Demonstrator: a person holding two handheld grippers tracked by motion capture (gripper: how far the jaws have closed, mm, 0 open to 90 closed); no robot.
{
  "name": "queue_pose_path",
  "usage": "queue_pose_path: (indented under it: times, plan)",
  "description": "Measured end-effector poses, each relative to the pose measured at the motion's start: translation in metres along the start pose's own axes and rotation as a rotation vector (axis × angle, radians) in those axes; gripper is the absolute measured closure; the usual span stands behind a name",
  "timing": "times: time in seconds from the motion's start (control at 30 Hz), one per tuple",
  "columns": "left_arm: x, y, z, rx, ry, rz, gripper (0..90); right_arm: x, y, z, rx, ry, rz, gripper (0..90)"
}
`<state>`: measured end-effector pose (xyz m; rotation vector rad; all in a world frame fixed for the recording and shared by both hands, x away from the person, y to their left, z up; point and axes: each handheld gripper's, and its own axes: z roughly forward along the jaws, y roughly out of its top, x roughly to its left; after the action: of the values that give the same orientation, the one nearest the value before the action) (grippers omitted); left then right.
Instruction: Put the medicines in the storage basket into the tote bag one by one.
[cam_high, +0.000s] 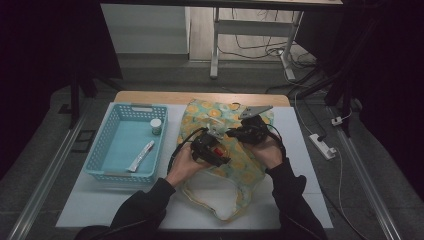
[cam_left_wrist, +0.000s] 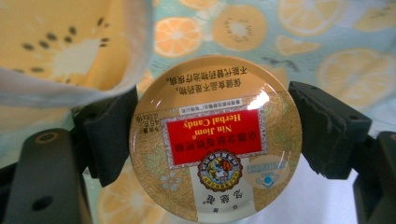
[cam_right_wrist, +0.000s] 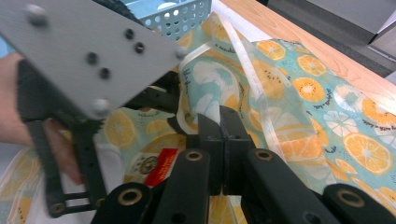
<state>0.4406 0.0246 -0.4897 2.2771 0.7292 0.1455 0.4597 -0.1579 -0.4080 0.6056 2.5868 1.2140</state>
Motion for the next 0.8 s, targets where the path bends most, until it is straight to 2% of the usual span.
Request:
queue_pose_path:
  times: [0.37, 0.63, 0.8]
  plan:
    - [0.014, -0.001, 0.014, -0.021, 0.055, -0.034, 20.2, 0.001, -0.001, 0.005, 0.013, 0.002, 0.001, 89.6]
    - [0.018, -0.003, 0.024, -0.011, 0.102, -0.024, 20.2, -0.002, -0.004, 0.009, 0.029, -0.007, 0.006, 89.6]
    - [0.019, -0.004, 0.03, -0.015, 0.114, -0.043, 20.1, -0.002, -0.006, 0.011, 0.038, -0.008, 0.007, 89.6]
